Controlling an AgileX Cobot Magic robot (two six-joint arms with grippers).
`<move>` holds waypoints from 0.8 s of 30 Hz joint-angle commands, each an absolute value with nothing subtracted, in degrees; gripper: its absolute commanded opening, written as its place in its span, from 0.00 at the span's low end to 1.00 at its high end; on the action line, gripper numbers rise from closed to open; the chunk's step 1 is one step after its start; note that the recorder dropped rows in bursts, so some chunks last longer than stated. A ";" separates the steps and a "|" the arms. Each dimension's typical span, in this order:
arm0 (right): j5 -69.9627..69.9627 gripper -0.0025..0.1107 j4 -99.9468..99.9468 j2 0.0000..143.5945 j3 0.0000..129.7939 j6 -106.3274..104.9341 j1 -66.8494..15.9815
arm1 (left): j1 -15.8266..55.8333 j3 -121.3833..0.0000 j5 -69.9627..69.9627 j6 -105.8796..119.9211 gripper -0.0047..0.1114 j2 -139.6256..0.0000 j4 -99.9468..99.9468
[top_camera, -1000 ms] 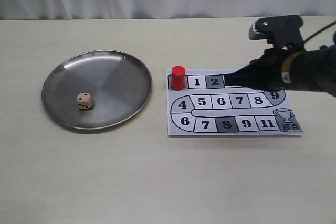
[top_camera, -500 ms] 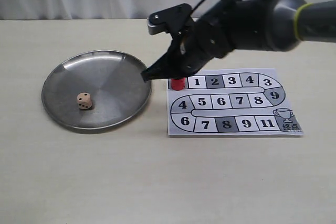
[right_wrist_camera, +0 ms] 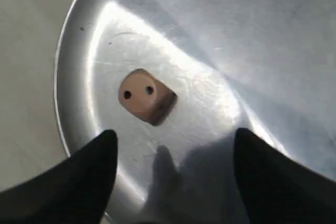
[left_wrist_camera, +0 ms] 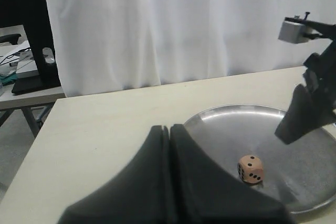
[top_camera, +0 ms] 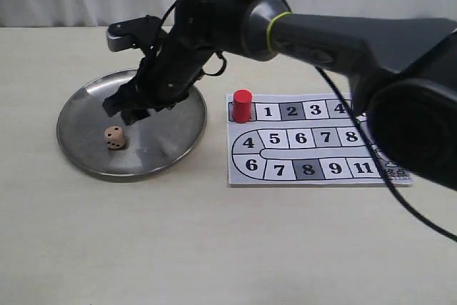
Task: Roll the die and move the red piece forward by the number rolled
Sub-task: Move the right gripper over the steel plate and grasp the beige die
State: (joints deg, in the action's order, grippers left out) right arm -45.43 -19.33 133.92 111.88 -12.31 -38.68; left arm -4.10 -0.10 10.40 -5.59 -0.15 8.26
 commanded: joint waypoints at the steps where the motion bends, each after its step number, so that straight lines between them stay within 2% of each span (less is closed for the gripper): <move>1: -46.01 0.67 -19.88 137.70 115.99 -19.49 -41.76 | -4.29 0.00 9.97 -5.64 0.04 0.00 8.24; 5: -44.81 0.70 -20.00 140.22 118.66 -21.27 -42.75 | -4.29 0.00 9.97 -5.64 0.04 0.00 8.24; 13: -38.61 0.69 -17.29 143.24 119.31 -22.58 -42.66 | -4.29 0.00 9.97 -5.64 0.04 0.00 8.24; 14: -38.61 0.65 -17.73 143.63 119.31 -23.78 -42.66 | -4.29 0.00 9.97 -5.64 0.04 0.00 8.24; 15: -38.46 0.57 -17.73 143.79 119.31 -23.87 -42.66 | -4.29 0.00 9.97 -5.64 0.04 0.00 8.24; 19: -38.53 0.14 -17.73 143.71 119.31 -24.53 -42.66 | -4.29 0.00 9.97 -5.64 0.04 0.00 8.24; 20: -39.30 0.06 -17.04 142.76 119.31 -24.11 -42.51 | -4.29 0.00 9.97 -5.64 0.04 0.00 8.24; 24: -46.70 0.06 -13.84 135.31 119.31 -22.34 -40.17 | -4.29 0.00 9.97 -5.64 0.04 0.00 8.24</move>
